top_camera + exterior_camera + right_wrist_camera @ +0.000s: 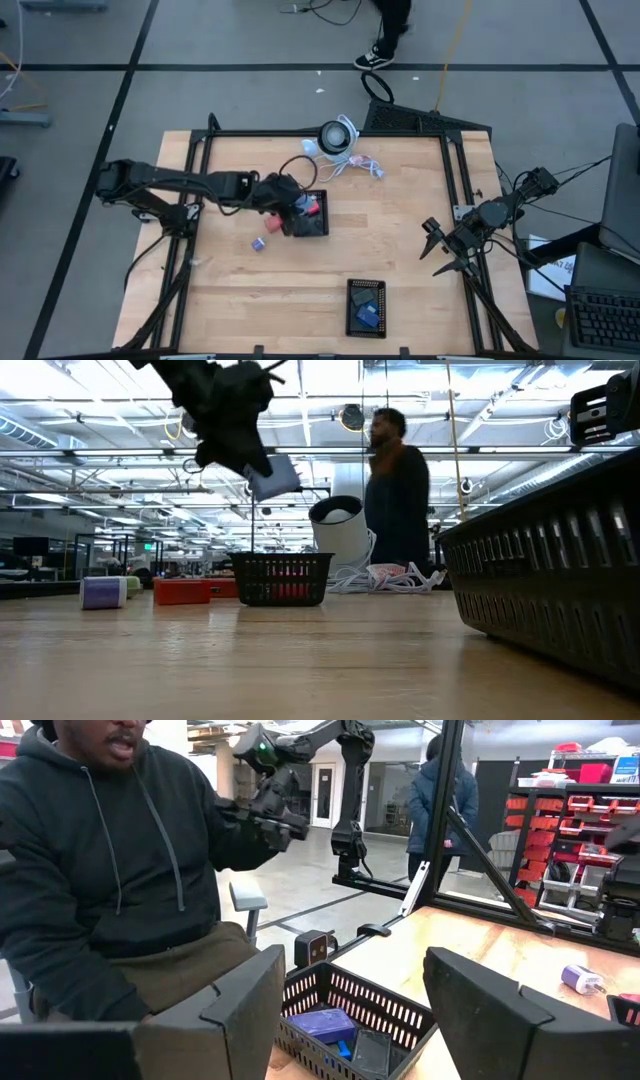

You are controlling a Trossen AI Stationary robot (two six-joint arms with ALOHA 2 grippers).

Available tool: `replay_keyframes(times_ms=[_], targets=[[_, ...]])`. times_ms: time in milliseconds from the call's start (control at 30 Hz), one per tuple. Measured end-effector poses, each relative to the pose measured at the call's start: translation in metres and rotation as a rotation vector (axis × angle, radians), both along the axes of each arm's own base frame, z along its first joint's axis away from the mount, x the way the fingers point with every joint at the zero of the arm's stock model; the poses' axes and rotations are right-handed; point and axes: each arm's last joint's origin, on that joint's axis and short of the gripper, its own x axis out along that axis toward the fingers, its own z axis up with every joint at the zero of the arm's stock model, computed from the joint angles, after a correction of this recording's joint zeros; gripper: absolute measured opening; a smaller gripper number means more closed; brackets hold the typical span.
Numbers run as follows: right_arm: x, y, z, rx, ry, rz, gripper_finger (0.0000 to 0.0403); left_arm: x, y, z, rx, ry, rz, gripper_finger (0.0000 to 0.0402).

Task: Pick & Place Office items
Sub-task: Put the blue charger into the top black basket

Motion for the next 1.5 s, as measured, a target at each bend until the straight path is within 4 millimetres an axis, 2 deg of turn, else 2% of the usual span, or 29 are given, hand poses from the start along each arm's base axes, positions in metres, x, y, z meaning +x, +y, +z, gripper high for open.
replay_keyframes(times_ms=[67,167,400,567,833,933,1133,1367,1500], targets=[[0.0,0.0,0.0,0.0,0.0,0.0,0.023,0.002,-0.003,-0.001,0.0,-0.005,-0.012,0.012],[0.0,0.0,0.0,0.0,0.0,0.0,0.0232,0.004,-0.005,-0.008,-0.06,0.012,0.08,0.012],[0.0,0.0,0.0,0.0,-0.001,0.0,0.0229,0.018,-0.003,-0.041,-0.153,0.111,0.239,0.0124],[0.0,0.0,0.0,0.0,0.0,0.0,0.0227,0.026,0.006,-0.063,-0.244,0.155,0.397,0.012],[0.0,0.0,0.0,0.0,-0.001,0.0,0.023,0.027,0.014,-0.069,-0.264,0.155,0.478,0.0122],[0.0,0.0,0.0,0.0,0.0,0.0,0.0227,0.028,0.014,-0.068,-0.248,0.157,0.438,0.012],[0.0,0.0,0.0,0.0,-0.001,0.0,0.023,0.034,0.001,-0.066,-0.219,0.159,0.129,0.0127],[0.0,0.0,0.0,0.0,-0.001,0.0,0.0232,0.034,-0.006,-0.066,-0.163,0.166,0.018,0.012],[0.0,0.0,0.0,0.0,0.0,0.0,0.0228,0.034,-0.008,-0.066,-0.13,0.172,-0.033,0.013]])
